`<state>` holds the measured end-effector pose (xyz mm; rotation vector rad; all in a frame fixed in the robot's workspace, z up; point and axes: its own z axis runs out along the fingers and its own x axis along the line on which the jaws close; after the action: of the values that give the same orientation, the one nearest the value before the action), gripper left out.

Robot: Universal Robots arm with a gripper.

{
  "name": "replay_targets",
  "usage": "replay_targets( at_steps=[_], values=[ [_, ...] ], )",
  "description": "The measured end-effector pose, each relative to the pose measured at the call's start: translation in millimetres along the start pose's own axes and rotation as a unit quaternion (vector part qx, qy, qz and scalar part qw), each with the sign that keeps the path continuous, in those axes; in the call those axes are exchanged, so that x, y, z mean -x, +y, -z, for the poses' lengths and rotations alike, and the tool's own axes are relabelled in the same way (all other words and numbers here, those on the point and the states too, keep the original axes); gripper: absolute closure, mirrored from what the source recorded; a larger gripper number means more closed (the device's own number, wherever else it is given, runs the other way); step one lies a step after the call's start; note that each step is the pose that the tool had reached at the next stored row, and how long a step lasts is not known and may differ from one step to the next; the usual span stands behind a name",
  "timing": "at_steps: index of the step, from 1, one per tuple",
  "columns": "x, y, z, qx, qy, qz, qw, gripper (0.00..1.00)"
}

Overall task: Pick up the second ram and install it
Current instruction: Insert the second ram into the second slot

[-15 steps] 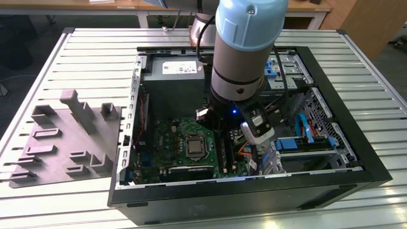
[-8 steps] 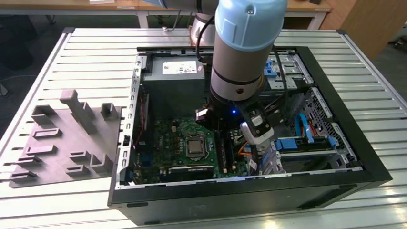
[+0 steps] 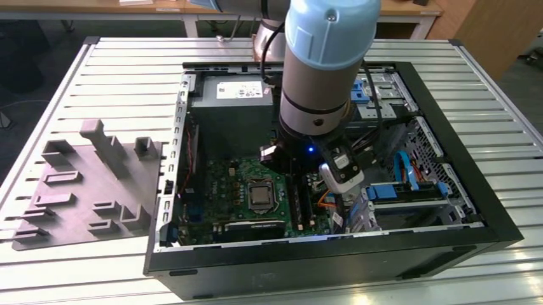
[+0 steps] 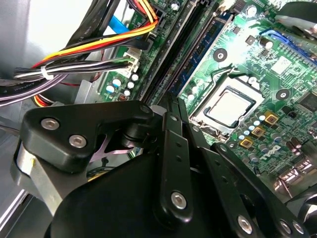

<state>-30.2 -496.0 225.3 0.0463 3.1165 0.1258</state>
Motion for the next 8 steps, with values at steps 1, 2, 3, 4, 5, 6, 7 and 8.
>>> replay_targets(
  at_steps=[1,2,3,4,5,6,7,8],
  values=[
    [-0.1,0.0,-0.1,0.0001,0.0,0.0,1.0,0.89],
    [-0.3,0.0,-0.3,0.0001,0.0,0.001,1.0,0.89],
    [-0.6,0.0,-0.4,0.0001,0.0,0.001,1.0,0.89],
    [-0.8,0.0,-0.4,0.0001,0.0001,0.002,1.0,0.89],
    [-1.0,0.0,-0.5,0.0001,0.0001,0.002,1.0,0.89],
    [-1.2,0.0,-0.6,0.0002,0.0001,0.002,1.0,0.89],
    [-1.2,0.0,-0.7,0.0002,0.0001,0.002,1.0,0.89],
    [-1.3,-0.1,-0.9,0.0002,0.0001,0.002,1.0,0.89]
  ],
)
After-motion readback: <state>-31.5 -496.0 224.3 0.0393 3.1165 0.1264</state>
